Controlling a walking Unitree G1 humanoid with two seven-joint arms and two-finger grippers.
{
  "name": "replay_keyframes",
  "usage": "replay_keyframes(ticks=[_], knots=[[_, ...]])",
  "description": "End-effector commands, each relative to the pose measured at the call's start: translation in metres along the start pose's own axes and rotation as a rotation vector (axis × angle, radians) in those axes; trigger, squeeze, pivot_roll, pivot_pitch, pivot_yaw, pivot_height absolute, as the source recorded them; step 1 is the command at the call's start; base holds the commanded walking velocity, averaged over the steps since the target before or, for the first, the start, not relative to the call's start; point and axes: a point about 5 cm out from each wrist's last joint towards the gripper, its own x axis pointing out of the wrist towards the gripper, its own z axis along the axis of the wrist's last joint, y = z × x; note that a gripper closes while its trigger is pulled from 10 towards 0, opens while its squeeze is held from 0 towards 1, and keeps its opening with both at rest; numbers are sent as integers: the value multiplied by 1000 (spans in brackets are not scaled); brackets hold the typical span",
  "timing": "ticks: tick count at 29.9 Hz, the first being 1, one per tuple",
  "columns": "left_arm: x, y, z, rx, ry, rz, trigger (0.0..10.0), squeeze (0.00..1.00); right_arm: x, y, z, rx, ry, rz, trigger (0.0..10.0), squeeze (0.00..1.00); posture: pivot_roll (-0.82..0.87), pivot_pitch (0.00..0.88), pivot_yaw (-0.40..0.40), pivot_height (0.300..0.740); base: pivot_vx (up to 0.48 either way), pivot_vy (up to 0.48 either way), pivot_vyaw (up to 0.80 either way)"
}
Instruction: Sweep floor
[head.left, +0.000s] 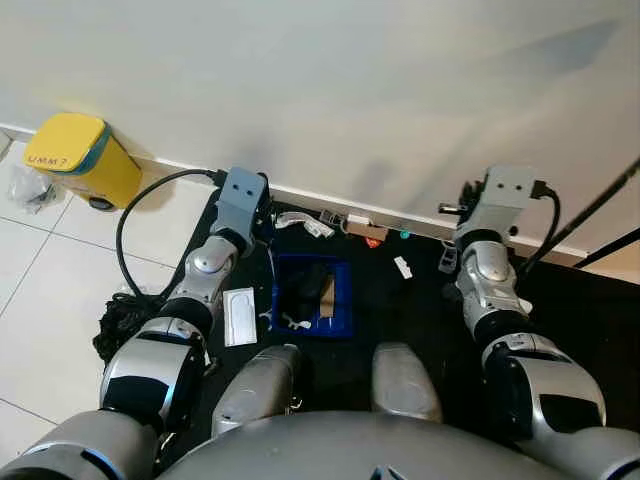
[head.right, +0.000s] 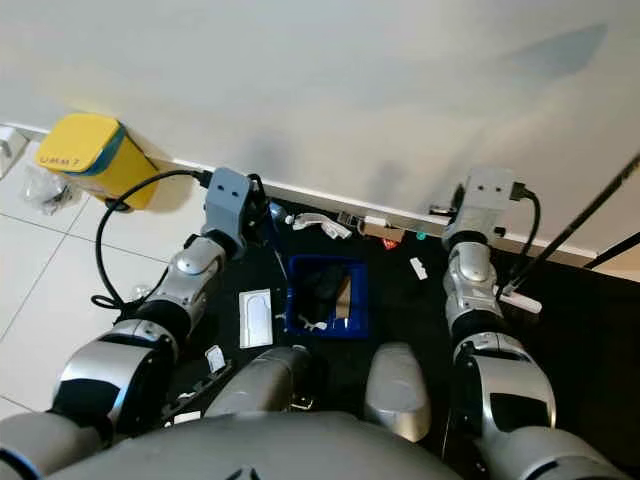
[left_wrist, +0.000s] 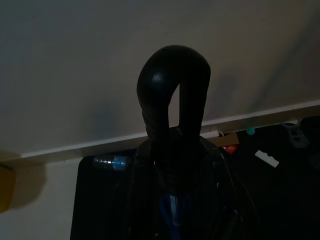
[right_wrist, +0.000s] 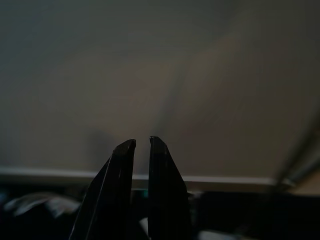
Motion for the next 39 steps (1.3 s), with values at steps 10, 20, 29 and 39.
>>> replay_keyframes(ticks=[10, 20, 29, 39], knots=[[-13, -5, -34, 22, 181, -41, 10000, 0, -1, -25, -9, 58, 51, -161, 10000, 0, -23, 0, 51, 740, 0, 0, 0], [-13, -4, -34, 21, 185, -39, 10000, 0, -3, -33, -12, 71, 67, -224, 10000, 0, -22, 0, 49, 740, 0, 0, 0], [-13, -4, -34, 16, 182, -34, 10000, 0, -4, 9, 4, 65, -54, 29, 10000, 0, -23, 0, 47, 740, 0, 0, 0], [-12, -4, -34, 8, 181, -28, 10000, 0, -6, 14, 1, 61, -47, 50, 10000, 0, -24, 0, 47, 740, 0, 0, 0]])
